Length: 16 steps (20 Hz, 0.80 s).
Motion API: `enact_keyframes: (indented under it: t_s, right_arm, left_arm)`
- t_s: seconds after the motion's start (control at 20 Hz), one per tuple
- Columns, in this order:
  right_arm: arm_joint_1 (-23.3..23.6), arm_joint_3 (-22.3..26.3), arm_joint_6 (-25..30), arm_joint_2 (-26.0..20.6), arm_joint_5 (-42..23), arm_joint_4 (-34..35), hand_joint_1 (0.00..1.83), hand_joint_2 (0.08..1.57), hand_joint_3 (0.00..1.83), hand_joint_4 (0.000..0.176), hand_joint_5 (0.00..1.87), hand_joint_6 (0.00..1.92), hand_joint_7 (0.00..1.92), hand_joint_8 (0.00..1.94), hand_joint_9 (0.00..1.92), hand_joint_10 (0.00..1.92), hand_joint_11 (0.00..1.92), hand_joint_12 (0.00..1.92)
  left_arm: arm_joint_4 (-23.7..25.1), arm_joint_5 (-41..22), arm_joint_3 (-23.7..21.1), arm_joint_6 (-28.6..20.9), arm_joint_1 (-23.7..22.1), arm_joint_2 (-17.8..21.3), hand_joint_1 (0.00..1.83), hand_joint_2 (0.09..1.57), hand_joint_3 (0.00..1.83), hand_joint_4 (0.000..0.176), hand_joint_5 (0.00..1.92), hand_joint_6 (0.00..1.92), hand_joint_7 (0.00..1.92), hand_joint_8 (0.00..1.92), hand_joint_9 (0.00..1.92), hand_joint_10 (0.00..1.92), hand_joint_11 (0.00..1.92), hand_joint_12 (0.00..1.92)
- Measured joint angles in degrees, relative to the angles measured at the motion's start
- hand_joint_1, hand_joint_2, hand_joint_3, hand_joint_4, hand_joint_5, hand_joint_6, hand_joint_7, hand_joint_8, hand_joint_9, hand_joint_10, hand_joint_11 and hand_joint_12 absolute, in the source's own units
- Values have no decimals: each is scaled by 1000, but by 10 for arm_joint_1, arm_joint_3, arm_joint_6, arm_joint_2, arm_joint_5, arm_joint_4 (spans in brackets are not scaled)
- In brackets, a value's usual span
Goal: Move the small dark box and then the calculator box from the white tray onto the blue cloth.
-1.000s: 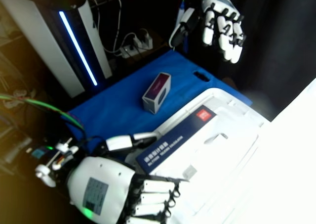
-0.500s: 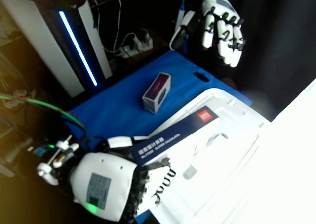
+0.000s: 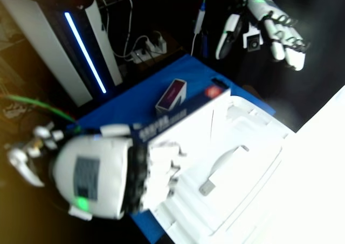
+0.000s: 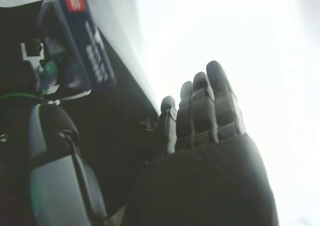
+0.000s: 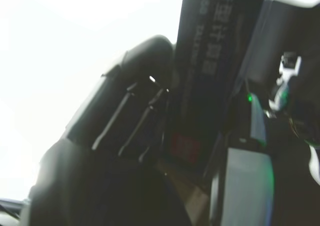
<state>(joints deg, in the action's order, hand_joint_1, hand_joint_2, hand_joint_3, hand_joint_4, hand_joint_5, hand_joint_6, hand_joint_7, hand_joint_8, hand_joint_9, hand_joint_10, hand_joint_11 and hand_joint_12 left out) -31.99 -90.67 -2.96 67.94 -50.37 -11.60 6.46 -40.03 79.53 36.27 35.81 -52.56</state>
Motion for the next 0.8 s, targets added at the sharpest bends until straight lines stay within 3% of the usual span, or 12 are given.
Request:
enact_keyframes:
  t_s: [0.05,0.15,0.25,0.45,0.65,0.8]
  right_arm:
    - [0,3,0,-2,3,-12,1169,1095,2,0,1022,892,1303,289,1355,526,1166,1190]
    - [-1,15,0,-6,10,-17,1162,1108,1,0,997,938,1368,133,1354,500,1138,1205]
    - [-1,25,0,-16,11,-16,1161,1110,1,0,994,945,1400,75,1312,620,1110,1262]
    - [-1,51,-18,-42,13,-9,1168,1094,0,0,1029,888,1430,45,1296,748,1123,1358]
    - [-25,77,-27,-52,9,-14,1161,1104,0,0,1009,920,1417,25,1263,754,1091,1352]
    - [-40,86,-29,-59,14,-7,1158,1110,1,0,992,948,1439,24,1282,747,1161,1277]
  left_arm:
    - [-11,4,4,5,2,1,750,892,3,171,41,1,144,3,112,5,0,351]
    - [-36,12,13,16,3,2,794,930,9,176,46,1,109,4,71,7,0,204]
    - [-52,12,14,18,14,5,779,925,2,176,71,3,116,4,67,5,0,126]
    - [-82,21,13,21,39,13,741,927,3,176,84,2,159,1,118,6,0,267]
    - [-89,13,13,21,45,14,738,894,0,176,124,3,215,5,170,8,0,407]
    - [-93,12,10,27,51,16,758,892,1,176,119,1,211,1,157,2,0,299]
